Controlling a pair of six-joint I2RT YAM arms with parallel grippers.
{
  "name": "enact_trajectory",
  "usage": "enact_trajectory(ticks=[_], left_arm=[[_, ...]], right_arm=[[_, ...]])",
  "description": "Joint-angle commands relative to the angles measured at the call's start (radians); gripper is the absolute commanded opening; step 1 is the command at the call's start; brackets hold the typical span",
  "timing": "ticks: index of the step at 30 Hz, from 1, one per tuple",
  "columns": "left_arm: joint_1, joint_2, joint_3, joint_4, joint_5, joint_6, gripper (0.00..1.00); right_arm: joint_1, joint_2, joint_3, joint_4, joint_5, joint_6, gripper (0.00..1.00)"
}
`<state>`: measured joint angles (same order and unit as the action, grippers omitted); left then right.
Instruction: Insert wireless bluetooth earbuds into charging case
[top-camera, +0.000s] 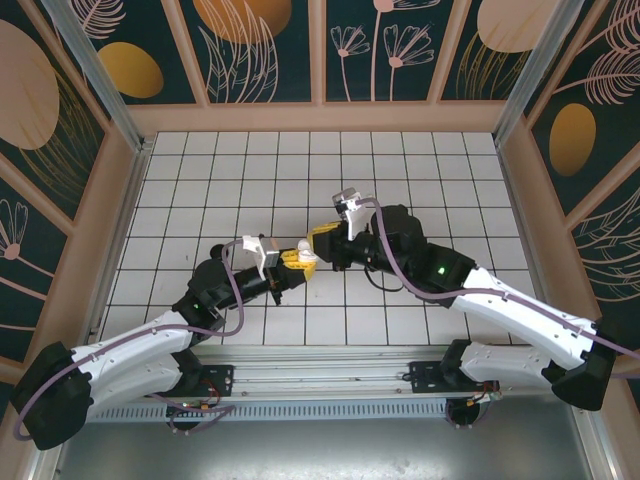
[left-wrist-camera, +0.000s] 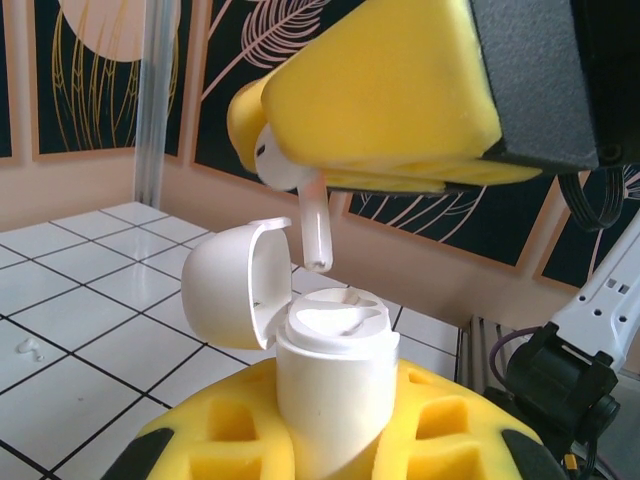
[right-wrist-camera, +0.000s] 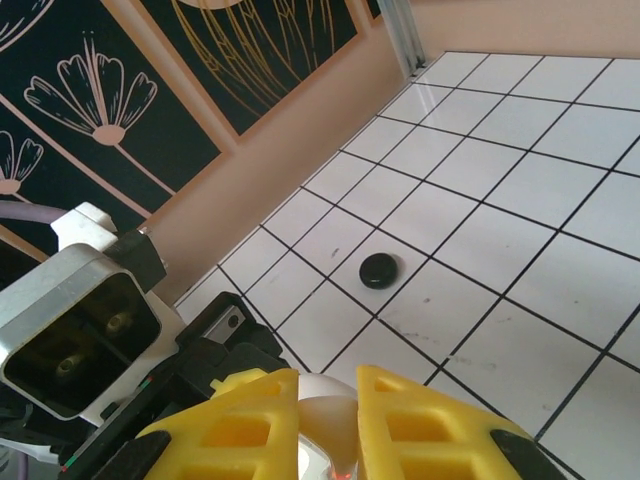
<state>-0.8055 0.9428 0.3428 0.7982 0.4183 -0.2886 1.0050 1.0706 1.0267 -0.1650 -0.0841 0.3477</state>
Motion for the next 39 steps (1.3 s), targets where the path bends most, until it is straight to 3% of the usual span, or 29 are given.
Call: enact_trajectory(ticks=[1, 13, 29, 39], left_arm=[[-0.005, -0.007, 0.028, 0.061, -0.001, 0.014, 0.0], [-0.004, -0.024, 0.023, 0.055, -0.023, 0.009, 0.0], [-0.005, -0.033, 0.018, 0.049, -0.042, 0.012, 0.0], [-0.005, -0.044, -0.003, 0.063, -0.033, 0.016, 0.0]], right_arm=[[0.017, 0.001, -0.022, 0.073, -0.022, 0.035, 0.16], [0.044, 0.016, -0.023, 0.057, -0.01, 0.035, 0.16], [0.129, 0.036, 0.038, -0.133, 0.191, -0.067, 0.16], [0.13, 0.052, 0.104, -0.215, 0.196, -0.148, 0.16]])
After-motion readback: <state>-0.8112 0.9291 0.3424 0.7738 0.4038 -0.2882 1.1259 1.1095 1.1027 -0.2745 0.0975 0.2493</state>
